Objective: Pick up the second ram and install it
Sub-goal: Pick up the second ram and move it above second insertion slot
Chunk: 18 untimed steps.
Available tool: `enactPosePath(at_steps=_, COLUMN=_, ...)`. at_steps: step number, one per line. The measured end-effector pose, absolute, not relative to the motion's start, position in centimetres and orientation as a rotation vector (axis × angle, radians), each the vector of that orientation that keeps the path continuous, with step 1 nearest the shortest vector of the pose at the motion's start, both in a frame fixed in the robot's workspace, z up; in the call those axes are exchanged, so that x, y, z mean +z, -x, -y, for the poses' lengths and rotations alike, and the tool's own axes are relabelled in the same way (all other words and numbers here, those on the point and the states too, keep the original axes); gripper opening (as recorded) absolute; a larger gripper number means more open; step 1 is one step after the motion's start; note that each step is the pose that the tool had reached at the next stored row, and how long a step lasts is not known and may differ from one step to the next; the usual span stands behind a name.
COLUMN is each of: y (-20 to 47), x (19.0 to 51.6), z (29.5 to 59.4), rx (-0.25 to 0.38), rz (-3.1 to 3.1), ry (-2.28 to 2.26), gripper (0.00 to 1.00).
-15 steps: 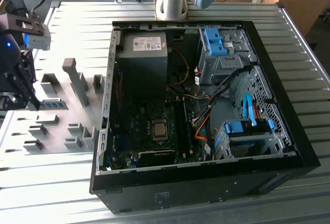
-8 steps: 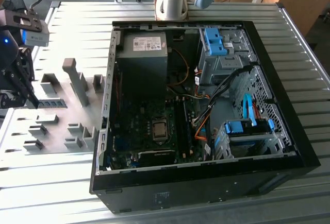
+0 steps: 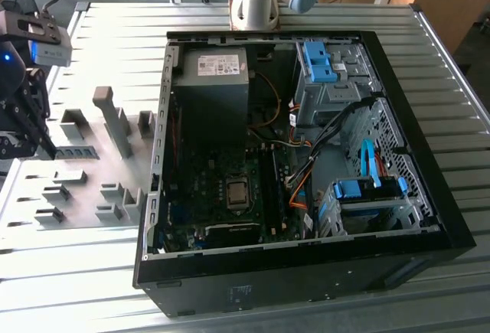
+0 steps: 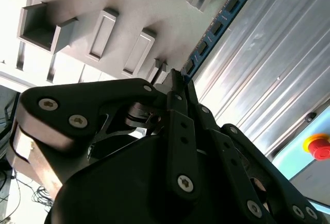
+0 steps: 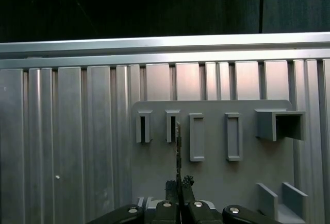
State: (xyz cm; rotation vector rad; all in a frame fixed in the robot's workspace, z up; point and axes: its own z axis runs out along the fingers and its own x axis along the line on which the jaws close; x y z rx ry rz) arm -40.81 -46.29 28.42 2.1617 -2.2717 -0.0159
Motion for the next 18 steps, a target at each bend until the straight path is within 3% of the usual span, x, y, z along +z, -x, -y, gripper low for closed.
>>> enactPosePath(at_steps=18, y=40.81, x=29.43, z=46.28, rx=-0.016, rz=2.272, ry=-2.162, gripper=0.14)
